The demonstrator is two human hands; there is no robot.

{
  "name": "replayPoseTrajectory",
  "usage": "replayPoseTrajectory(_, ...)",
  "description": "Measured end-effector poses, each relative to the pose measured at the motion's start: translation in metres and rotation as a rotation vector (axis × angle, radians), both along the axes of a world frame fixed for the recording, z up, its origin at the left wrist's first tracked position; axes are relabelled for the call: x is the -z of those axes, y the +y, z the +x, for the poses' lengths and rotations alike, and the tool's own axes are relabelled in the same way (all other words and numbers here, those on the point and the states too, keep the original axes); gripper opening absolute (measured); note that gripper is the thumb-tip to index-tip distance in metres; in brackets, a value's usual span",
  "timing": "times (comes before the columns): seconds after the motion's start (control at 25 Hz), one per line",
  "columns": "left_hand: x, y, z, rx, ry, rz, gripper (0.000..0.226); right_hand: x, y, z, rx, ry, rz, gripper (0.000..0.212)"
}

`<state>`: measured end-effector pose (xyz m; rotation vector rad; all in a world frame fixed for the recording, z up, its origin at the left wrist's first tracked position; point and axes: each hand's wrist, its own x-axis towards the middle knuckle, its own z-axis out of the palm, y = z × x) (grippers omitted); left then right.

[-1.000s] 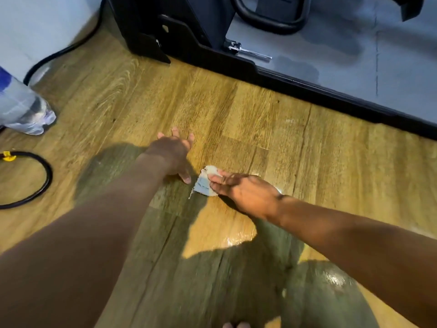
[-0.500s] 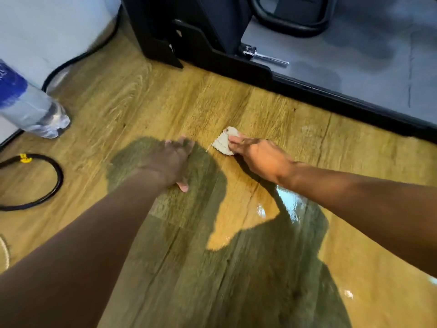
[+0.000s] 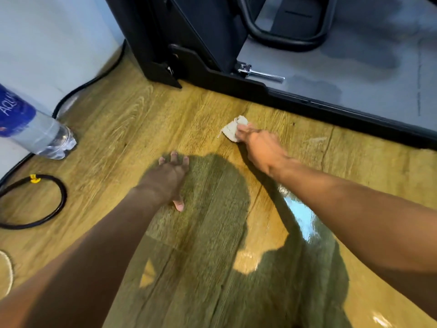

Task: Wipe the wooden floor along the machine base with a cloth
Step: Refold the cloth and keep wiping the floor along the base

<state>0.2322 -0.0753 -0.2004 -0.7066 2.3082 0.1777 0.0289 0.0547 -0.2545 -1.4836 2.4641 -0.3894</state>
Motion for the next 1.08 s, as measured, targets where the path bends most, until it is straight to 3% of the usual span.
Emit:
replayPoseTrajectory(0.2,-0.002,0.003,0.0,0.009,-0.008,0.004,0.127,-0.002,0.01,0.021,-0.427,0.018,-0.055,0.047)
replayPoseTrajectory(0.28,-0.002,0.001,-0.001,-0.004,-0.014,0.017,0.127,-0.006,-0.009,-0.016,-0.345,0.085,-0.029,0.051)
replayPoseTrajectory(0.36,-0.002,0.0,0.0,-0.023,-0.021,0.03,0.127,-0.009,-0.026,-0.046,-0.112,0.08,0.005,0.06)
replayPoseTrajectory(0.44,-0.002,0.001,0.0,-0.027,-0.031,0.032,0.127,-0.009,-0.035,-0.038,0.029,0.073,0.002,0.064)
replayPoseTrajectory(0.6,0.001,0.0,0.0,-0.041,-0.035,0.049,0.128,0.002,-0.009,0.029,-0.273,0.039,-0.091,0.053)
replayPoseTrajectory(0.68,0.003,0.0,0.002,-0.046,-0.019,0.048,0.127,0.0,-0.005,0.02,-0.371,0.051,-0.109,0.052)
replayPoseTrajectory(0.88,-0.001,0.004,0.007,-0.077,0.048,0.032,0.123,-0.016,-0.025,-0.015,0.001,0.055,0.001,0.069)
replayPoseTrajectory(1.0,-0.001,0.001,0.018,-0.165,0.06,0.004,0.124,-0.008,-0.001,0.049,-0.266,0.056,-0.022,0.052)
replayPoseTrajectory(1.08,0.004,-0.002,0.028,-0.237,0.075,-0.006,0.124,-0.009,0.014,0.063,-0.497,0.0,-0.037,0.056)
